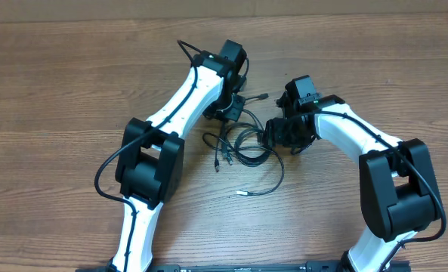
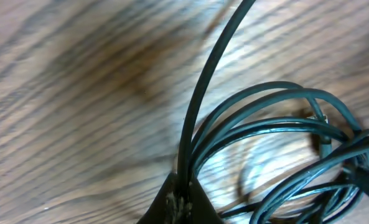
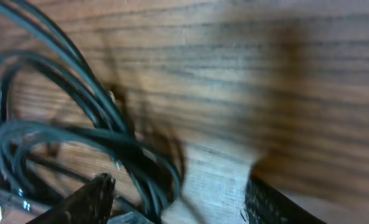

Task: Untangle cables

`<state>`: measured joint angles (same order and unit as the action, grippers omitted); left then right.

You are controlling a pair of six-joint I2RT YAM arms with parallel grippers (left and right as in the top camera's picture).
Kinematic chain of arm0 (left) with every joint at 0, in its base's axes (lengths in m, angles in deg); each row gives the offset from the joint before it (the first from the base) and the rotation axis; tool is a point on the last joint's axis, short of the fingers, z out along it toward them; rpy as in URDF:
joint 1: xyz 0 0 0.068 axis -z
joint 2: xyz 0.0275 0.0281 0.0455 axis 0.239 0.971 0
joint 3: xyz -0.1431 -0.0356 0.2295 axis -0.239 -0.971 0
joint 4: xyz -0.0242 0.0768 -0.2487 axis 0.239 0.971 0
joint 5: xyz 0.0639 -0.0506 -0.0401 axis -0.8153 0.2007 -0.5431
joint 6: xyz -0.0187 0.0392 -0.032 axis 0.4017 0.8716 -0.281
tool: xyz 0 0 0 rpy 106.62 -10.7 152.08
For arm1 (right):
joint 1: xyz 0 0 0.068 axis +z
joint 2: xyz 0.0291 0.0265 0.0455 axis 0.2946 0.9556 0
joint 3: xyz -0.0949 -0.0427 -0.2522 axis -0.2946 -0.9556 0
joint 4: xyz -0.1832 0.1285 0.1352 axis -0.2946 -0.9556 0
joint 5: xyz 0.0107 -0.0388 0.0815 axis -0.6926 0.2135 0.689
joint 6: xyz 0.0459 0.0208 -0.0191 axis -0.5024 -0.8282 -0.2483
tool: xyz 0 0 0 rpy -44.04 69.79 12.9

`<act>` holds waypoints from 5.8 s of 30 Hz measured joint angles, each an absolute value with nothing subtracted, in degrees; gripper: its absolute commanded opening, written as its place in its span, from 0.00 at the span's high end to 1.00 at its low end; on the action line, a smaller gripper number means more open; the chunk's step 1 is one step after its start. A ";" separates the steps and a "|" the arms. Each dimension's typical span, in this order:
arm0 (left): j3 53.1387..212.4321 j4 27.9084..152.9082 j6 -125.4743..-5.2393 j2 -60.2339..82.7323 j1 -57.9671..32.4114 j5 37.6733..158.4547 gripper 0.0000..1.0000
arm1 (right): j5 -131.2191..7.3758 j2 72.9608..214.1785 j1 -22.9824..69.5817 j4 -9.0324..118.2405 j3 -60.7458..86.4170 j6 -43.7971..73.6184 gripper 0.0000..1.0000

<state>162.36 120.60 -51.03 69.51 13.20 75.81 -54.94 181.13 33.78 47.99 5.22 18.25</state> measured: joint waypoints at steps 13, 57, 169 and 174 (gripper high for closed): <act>162.36 120.12 -55.23 63.59 13.42 72.64 0.96 | -64.23 177.92 34.15 56.08 -0.88 10.85 0.32; 162.01 129.50 -66.72 56.07 11.78 64.05 0.48 | -59.64 178.95 33.67 49.33 2.40 16.99 0.20; 145.18 94.70 -71.79 65.25 19.41 66.39 0.70 | -40.05 180.10 -1.21 48.43 2.51 12.48 0.00; 141.88 90.86 -72.58 64.55 19.36 64.97 0.96 | -40.08 180.10 -1.21 48.41 2.51 12.48 0.00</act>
